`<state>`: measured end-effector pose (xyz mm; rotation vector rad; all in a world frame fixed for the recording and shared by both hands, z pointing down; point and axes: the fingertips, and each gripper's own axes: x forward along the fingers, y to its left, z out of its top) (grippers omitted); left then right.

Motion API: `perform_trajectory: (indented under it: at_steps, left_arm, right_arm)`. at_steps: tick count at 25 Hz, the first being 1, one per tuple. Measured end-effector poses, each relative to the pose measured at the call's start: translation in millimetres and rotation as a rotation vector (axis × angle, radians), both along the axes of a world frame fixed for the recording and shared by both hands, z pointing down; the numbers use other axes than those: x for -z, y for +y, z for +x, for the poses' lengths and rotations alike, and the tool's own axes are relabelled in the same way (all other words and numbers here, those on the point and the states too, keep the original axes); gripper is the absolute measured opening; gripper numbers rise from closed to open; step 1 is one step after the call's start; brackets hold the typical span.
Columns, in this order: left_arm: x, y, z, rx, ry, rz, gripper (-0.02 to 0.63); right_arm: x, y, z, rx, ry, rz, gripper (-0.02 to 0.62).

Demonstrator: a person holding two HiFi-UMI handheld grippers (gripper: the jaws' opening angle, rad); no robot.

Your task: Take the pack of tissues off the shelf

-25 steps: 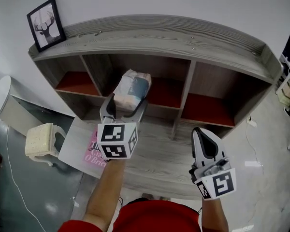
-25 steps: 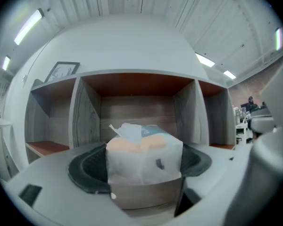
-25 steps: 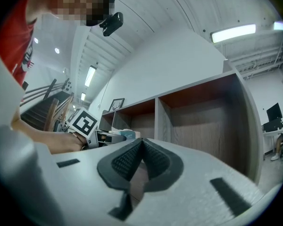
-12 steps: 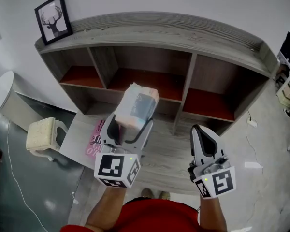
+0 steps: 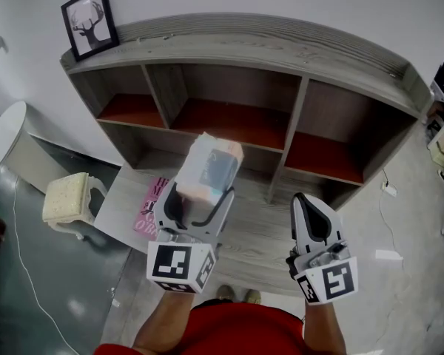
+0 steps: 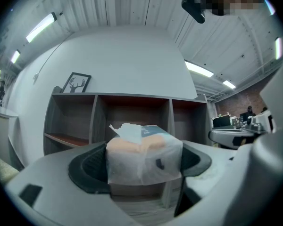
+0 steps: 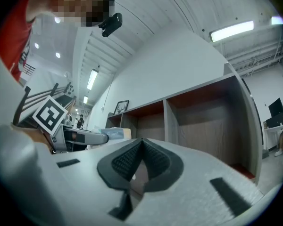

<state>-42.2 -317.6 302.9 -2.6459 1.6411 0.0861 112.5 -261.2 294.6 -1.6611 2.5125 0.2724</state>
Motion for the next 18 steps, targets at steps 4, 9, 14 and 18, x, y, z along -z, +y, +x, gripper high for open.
perform_trajectory:
  at_steps: [4,9,14,18]
  left_arm:
    - [1.3,-0.8,0.2,0.0,0.001,0.007,0.416]
    - [2.4,-1.1,2.0,-0.006,-0.002,0.01,0.416]
    - [3.0,-1.7,1.9,-0.009,-0.011,0.015,0.416]
    - [3.6,-3.9,0.8,-0.009,-0.01,0.017,0.416]
  right_arm:
    - [-0.6,-0.5,1.7,-0.002,0.008,-0.003,0.005]
    - [-1.3,-0.7,1.0,-0.001,0.014,-0.008,0.005]
    - [-1.7,-1.2,-0.3,0.001,0.019,-0.009,0.005]
    - [-1.6,-1.0,-0.1,-0.002,0.023,-0.007,0.005]
